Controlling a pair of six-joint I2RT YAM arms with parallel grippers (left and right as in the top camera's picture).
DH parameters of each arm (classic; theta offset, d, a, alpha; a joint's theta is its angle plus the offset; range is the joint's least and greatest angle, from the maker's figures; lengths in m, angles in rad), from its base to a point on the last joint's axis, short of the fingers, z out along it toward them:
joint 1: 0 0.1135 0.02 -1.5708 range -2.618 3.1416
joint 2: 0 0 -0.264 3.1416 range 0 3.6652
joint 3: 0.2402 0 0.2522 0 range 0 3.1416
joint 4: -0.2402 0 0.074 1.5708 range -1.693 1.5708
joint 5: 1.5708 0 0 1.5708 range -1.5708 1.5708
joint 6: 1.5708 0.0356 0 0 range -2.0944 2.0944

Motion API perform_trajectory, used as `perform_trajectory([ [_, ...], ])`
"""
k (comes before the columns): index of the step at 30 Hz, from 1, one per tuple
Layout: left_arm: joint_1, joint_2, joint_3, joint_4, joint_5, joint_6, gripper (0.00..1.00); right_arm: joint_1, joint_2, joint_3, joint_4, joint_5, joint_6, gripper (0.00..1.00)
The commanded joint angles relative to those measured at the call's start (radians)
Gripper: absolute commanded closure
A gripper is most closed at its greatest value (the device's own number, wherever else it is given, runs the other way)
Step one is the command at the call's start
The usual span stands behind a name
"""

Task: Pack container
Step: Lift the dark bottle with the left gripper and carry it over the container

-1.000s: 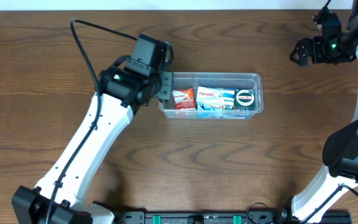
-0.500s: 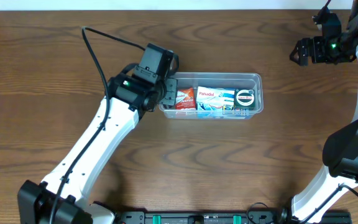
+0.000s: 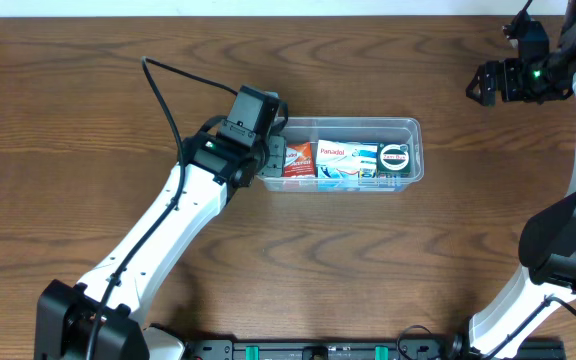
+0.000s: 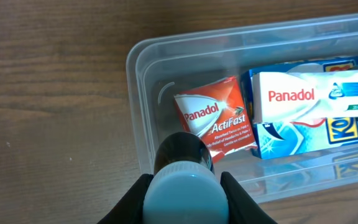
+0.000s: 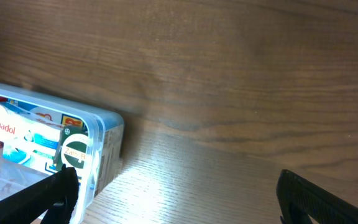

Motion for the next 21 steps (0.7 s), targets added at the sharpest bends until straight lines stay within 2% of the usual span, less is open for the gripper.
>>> perform_trajectory([
  [1,0.000,-0.004,-0.011,0.023,-0.009,-0.013,0.72,-0.007,0.000,0.018,0.000,-0.003,0.014,0.01],
  [5,-0.006,0.003,-0.013,0.040,-0.028,-0.013,0.72,-0.007,0.000,0.018,0.000,-0.003,0.014,0.01],
  [16,-0.104,0.053,-0.013,0.066,-0.210,-0.013,0.72,-0.007,0.000,0.018,-0.001,-0.003,0.014,0.01],
  [21,-0.114,0.073,-0.013,0.065,-0.254,-0.047,0.72,-0.007,0.000,0.018,0.000,-0.003,0.014,0.01],
])
